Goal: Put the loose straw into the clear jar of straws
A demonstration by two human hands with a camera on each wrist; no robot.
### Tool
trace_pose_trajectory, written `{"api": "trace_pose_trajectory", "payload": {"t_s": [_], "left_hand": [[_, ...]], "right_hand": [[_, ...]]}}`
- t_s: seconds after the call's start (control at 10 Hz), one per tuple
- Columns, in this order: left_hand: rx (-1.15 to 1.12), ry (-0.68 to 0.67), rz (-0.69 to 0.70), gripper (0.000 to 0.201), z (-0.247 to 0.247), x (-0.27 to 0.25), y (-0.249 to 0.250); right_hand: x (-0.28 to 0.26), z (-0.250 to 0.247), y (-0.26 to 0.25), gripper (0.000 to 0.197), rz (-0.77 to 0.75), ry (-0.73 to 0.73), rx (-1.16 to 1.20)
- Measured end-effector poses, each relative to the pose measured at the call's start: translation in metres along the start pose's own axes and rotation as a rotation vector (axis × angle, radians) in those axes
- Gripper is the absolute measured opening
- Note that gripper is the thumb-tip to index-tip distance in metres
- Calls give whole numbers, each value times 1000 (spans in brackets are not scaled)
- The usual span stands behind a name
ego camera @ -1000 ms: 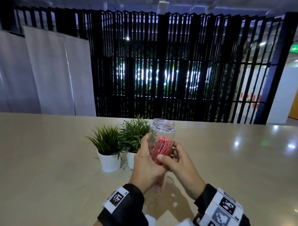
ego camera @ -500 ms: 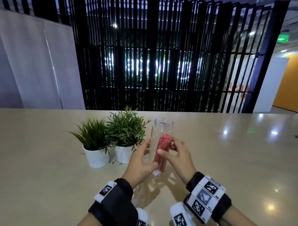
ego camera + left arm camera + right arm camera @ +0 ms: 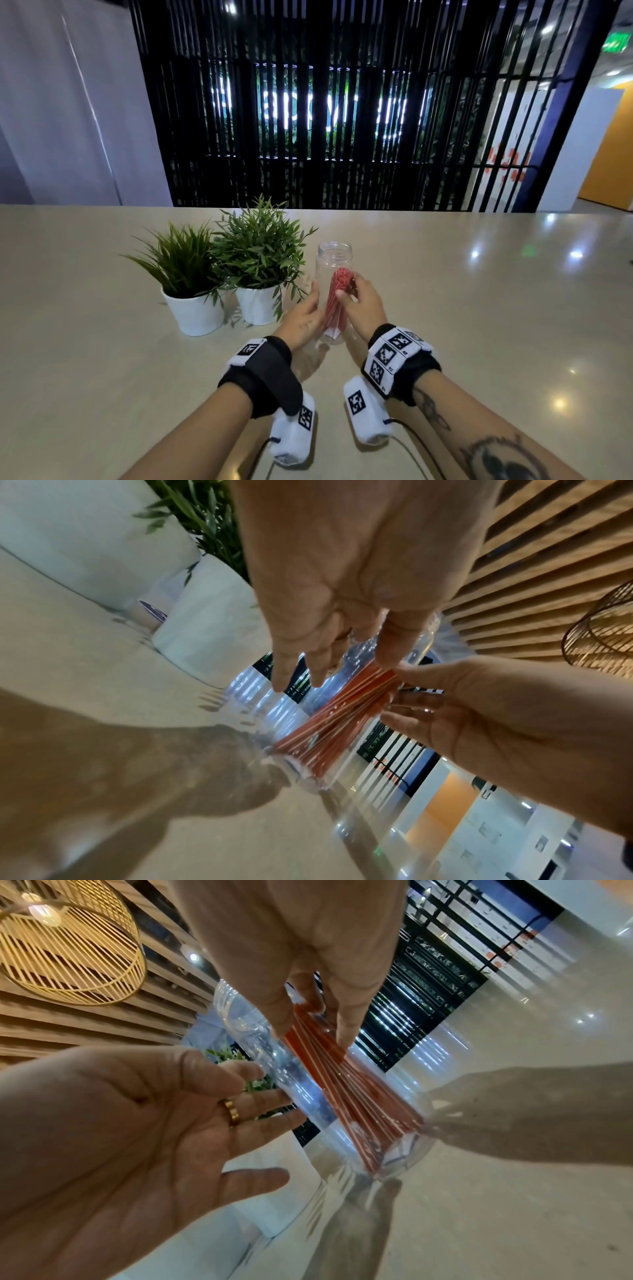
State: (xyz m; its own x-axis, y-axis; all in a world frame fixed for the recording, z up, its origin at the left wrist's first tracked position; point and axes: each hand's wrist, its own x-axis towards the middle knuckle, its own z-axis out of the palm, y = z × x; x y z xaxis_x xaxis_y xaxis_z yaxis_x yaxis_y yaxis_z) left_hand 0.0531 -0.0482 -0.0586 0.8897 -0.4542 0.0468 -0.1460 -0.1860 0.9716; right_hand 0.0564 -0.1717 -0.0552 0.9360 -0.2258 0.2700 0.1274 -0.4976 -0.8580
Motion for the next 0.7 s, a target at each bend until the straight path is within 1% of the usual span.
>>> {"api": "trace_pose_trajectory", "payload": {"t_s": [0.1, 0.4, 0.5, 0.6, 0.7], "left_hand": [[-1, 41, -16, 50, -2, -2, -3], [247, 58, -20, 61, -1, 10, -11], [312, 65, -45, 61, -1, 13, -5], [313, 151, 1, 58, -5, 9, 4], [449, 373, 151, 52, -17, -1, 16]], "right_hand": [[1, 5, 3, 44, 18, -4, 19], [-5, 3, 7, 47, 51, -58, 60], [-10, -3, -2, 53, 51, -103, 101], [-12, -6, -4, 57, 0, -101, 82], [-14, -15, -6, 51, -35, 58, -36]]}}
